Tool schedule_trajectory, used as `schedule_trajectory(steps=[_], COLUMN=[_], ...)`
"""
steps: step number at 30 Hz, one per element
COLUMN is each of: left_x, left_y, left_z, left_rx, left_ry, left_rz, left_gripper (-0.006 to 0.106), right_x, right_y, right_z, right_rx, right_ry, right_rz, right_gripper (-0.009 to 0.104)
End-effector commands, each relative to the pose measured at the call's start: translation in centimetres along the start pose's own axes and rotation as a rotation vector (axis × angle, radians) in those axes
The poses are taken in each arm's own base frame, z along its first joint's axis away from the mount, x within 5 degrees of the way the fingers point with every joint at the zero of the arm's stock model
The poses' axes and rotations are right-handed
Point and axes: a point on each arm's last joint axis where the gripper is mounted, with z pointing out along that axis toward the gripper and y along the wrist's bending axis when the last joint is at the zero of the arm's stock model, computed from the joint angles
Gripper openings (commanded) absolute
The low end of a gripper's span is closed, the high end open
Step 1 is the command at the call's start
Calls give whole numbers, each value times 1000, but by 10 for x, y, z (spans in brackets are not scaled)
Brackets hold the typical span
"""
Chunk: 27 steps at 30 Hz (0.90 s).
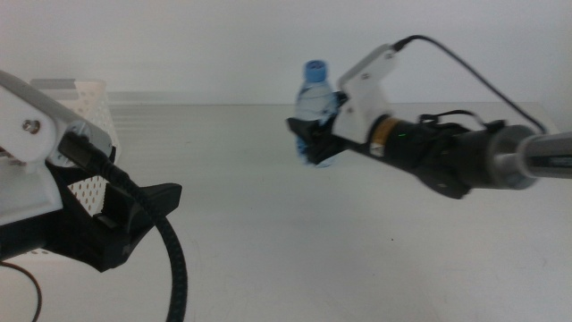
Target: Use arms to grab the bottles and put them into the dustbin to the left of the table.
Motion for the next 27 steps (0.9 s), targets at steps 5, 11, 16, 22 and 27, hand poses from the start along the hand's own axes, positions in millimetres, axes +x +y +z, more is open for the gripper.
schedule_trajectory(steps=[5, 11, 16, 22, 27], left_x=[-14, -14, -14, -14, -14], left_y=[1, 1, 1, 1, 1], left_z=[-5, -5, -5, -5, -5], left_rx=[-20, -20, -20, -20, -20], left_ry=[-96, -96, -96, -96, -96], left_rz=[-25, -25, -25, -25, -25], left_gripper=[90, 90, 90, 90, 90], right_x=[-39, -15, -5, -5, -5], right_y=[25, 39, 40, 40, 40], right_z=[26, 40, 43, 43, 43], right_rx=[-76, -111, -113, -117, -122], right_ry=[-185, -145, -119, -109, -108], right_rz=[-24, -6, 0, 28, 38], right_gripper=[0, 0, 1, 74, 88])
